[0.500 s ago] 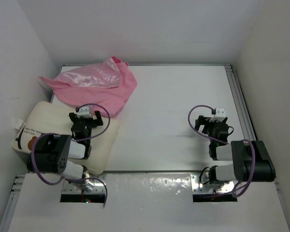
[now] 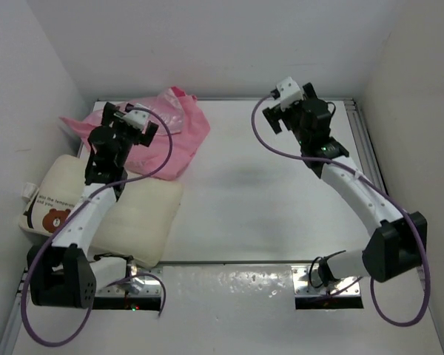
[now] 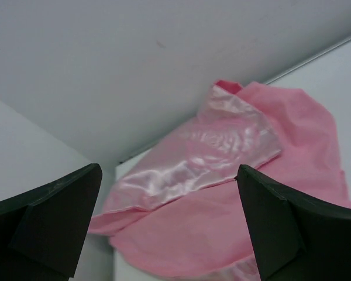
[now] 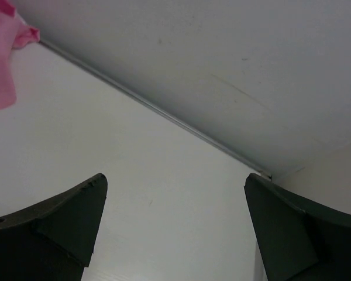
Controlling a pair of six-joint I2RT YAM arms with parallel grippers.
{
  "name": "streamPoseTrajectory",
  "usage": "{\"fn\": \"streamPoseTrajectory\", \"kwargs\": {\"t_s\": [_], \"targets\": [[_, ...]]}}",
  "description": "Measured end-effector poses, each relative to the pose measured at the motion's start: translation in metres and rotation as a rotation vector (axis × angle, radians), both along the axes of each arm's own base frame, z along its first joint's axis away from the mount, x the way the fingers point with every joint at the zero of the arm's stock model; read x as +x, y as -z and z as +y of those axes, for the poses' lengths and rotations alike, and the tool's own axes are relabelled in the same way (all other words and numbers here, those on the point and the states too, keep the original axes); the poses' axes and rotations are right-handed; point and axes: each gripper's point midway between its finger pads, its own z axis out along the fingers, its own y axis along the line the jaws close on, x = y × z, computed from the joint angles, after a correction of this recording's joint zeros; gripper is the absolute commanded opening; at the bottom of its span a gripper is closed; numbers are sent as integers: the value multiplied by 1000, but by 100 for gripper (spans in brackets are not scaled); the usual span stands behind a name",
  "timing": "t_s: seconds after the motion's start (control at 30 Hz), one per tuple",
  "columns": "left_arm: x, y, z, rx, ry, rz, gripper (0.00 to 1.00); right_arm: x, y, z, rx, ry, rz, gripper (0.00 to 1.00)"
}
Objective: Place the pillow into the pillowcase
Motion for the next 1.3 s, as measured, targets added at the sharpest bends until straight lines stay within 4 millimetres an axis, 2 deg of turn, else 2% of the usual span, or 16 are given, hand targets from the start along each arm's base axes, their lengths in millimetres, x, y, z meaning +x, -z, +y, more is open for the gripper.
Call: {"fn": "streamPoseTrajectory", "kwargs": {"t_s": [0.07,0.13,0.17,0.27,0.3,0.4,0.43,0.53,0.67,0.73,0.83,0.87,0.97,1.0,1.13,1.3], "targets": [[-13,-16,5,82,-11,-31,100,16,-13,9,41,51,-17,99],[-24,-14,8,158,-8,-11,100,30,-7,22,129,69,15,99],[-28,-7,9,194,0,19,100,36,2,36,176,23,59,99],[-40,34,10,259,29,164,100,50,31,89,291,-163,208,74],[-44,50,11,267,31,216,100,53,42,110,328,-219,272,70],[-61,95,21,226,-27,361,100,57,73,182,416,-363,440,98],[-66,105,27,194,-69,392,100,56,86,207,430,-405,490,99],[-77,122,45,103,-206,446,100,32,134,273,439,-522,639,99],[-84,127,62,9,-339,452,100,-27,190,332,491,-640,850,99],[-87,131,65,-23,-376,457,100,-44,203,345,533,-667,918,97],[-90,138,66,-58,-403,469,100,-43,216,352,584,-668,955,84],[-91,140,66,-67,-409,475,100,-42,220,353,601,-660,964,73],[-91,147,66,-89,-419,494,100,-38,234,354,640,-631,992,52],[-91,150,65,-93,-421,500,100,-37,237,353,648,-618,1000,33],[-86,149,65,-102,-420,487,100,-32,239,352,672,-584,1014,0],[-79,146,63,-109,-410,465,100,-20,227,352,702,-559,981,0]]}}
